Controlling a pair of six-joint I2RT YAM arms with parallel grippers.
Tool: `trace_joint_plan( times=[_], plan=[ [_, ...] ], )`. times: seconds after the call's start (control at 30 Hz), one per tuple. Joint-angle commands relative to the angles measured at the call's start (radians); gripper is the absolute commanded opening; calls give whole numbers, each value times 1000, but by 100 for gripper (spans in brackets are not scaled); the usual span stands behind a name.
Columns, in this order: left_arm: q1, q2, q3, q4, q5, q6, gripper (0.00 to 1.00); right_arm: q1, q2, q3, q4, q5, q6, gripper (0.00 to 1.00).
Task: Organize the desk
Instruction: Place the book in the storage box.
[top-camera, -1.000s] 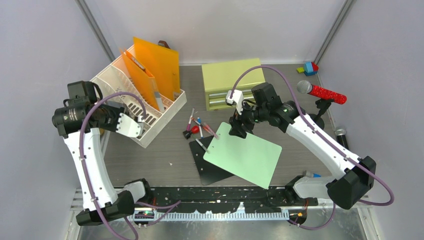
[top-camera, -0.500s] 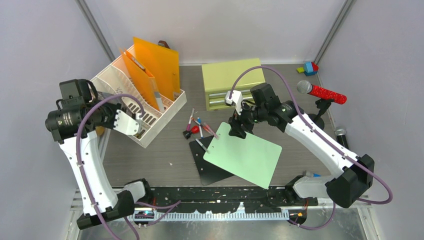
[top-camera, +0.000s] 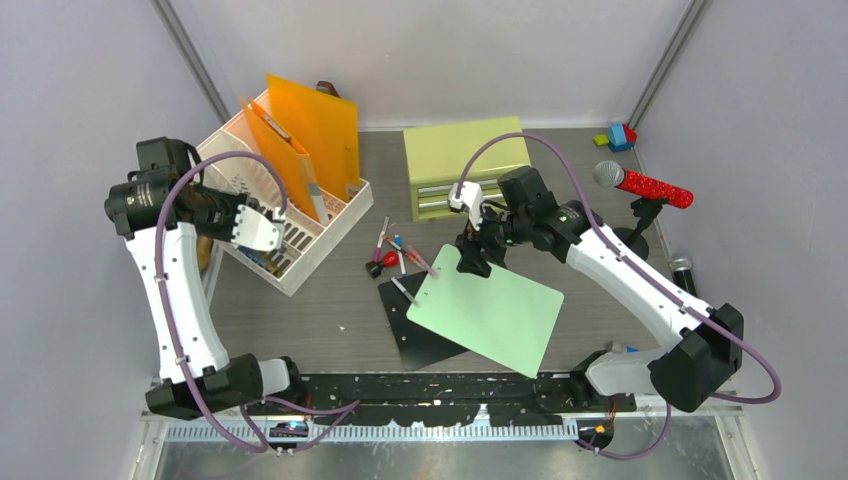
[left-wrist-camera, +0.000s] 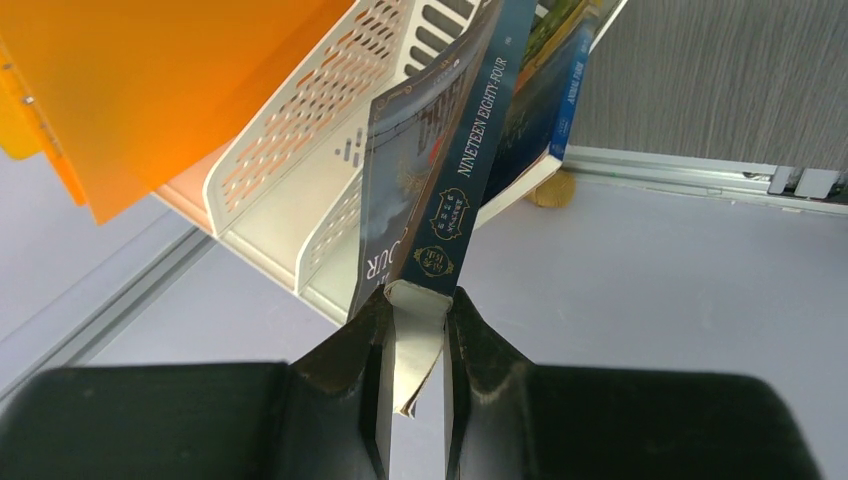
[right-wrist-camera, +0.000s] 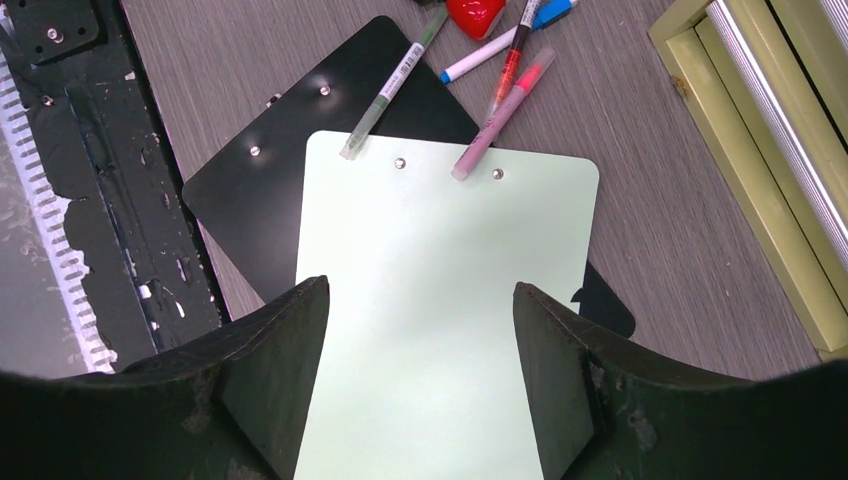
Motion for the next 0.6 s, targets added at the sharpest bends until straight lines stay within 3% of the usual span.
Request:
trace_joint_plan(
  times=[0.0,0.2,0.47,0.57],
  plan=[
    [4,24,-12,50,-15,31,0,-2,1,1,39,1,-13,74],
    [-1,42,-116,99,-46,60,0,-2,7,-7,43,8,-16,74],
    [-7,-18,-373,310,-102,108,0,-2,10,-15,44,15,-19,74],
    [-7,-20,-356,293,-89,95,0,-2,5,-21,44,24,-23,73]
  ],
)
